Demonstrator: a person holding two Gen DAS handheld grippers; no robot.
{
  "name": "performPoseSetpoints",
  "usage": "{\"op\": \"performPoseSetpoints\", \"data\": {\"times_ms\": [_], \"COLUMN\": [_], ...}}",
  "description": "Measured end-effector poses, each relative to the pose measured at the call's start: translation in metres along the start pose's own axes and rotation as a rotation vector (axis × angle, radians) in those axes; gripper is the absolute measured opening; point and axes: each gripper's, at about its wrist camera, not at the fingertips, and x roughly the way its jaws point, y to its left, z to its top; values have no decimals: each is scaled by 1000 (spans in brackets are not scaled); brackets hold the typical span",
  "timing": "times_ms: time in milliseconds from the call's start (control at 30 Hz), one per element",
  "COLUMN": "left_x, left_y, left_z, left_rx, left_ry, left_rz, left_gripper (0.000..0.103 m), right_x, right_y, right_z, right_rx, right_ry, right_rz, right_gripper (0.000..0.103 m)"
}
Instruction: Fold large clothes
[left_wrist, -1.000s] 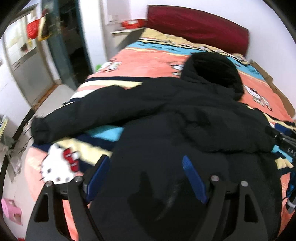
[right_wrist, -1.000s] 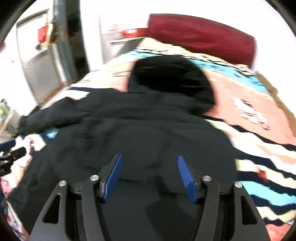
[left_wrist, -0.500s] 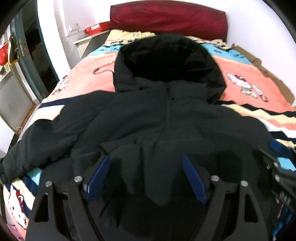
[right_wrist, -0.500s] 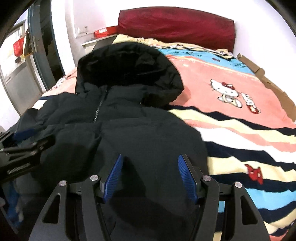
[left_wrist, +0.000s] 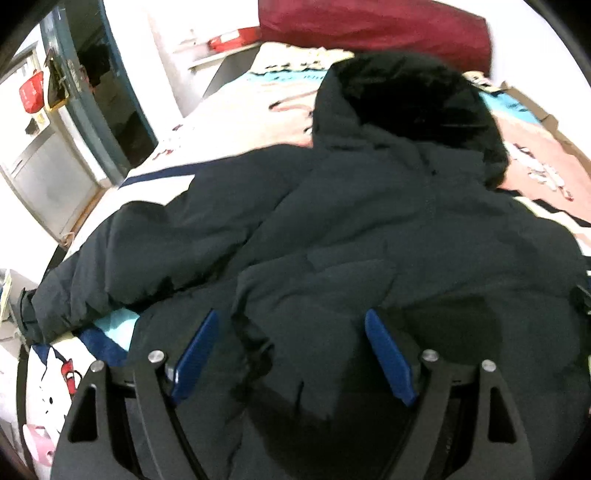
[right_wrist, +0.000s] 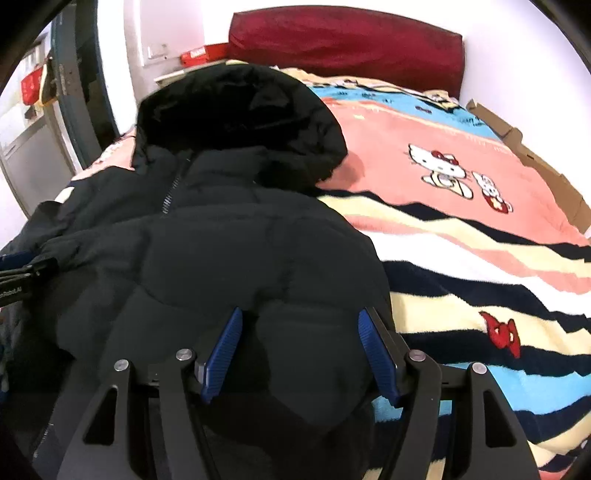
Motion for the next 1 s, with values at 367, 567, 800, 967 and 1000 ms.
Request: {"op": "performPoseSetpoints", "data": {"times_ms": [367,567,800,967,1000], "left_x": [4,-52,-111,-142,-146], "left_y": [-24,-11,14,37,41], "left_z": [-20,-33,-57,-73,-76], "left_rx": [104,114,117,91,88], "left_ry": [70,-38,-140,-167,-171], "left_rz": [42,41,29,-3,-5], "left_gripper": [81,81,81,81,81], "right_x": [2,-23,-65,-95,-103], "right_y": [6,8,33,39,41], "right_z": [-21,-27,-44,-52,-55], "right_rx": [51,80,75,100,105], "right_ry": [67,52,28,0,-8], "right_rz": [33,19,27,23,20], "right_gripper": [72,72,72,72,72]}}
